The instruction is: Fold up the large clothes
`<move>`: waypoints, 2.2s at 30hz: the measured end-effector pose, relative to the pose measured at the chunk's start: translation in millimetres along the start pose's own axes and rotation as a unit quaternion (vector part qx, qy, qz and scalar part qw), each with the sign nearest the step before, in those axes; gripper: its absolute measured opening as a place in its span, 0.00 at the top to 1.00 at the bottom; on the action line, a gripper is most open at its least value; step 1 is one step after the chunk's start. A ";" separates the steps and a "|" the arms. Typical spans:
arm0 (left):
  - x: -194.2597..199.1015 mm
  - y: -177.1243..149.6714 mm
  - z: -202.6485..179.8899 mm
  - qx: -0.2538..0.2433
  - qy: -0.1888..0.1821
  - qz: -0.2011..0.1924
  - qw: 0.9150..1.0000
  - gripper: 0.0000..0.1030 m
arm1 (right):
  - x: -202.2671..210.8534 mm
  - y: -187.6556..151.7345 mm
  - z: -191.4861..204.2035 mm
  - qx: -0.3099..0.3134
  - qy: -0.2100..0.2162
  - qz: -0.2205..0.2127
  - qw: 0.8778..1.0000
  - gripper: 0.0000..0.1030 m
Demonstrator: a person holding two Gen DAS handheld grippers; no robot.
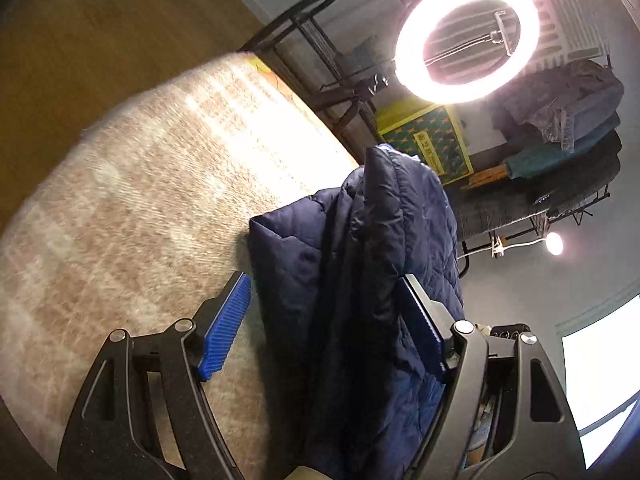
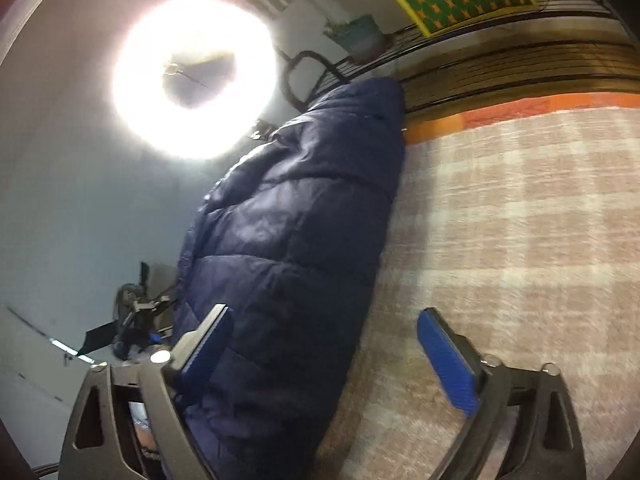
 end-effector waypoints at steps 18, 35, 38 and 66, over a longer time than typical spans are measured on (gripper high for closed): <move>-31.4 -2.8 -29.3 -0.052 0.053 0.000 0.997 0.64 | -50.9 23.0 29.3 0.012 -0.023 -0.003 1.000 0.36; 3.9 -42.7 -101.4 -0.132 0.103 -0.067 0.984 0.88 | -12.9 4.7 86.6 0.100 -0.143 -0.031 0.984 0.80; 12.0 -56.8 -117.2 -0.144 0.103 -0.071 0.982 0.89 | 5.1 -3.7 94.3 0.106 -0.155 -0.034 0.982 0.81; 123.5 -258.6 -323.8 -0.237 0.059 -0.053 0.968 0.90 | 273.9 -152.9 181.6 0.156 -0.192 -0.133 0.960 0.81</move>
Point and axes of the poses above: each gripper's, at about its wrist camera, not at the fingertips, and x roughly against the way its jaws point, z to its left, y to its top, the point moved 5 cm from there along -x, roughly the way its jaws point, and after that the axes turned 6 degrees about z, right-handed, at the moved point
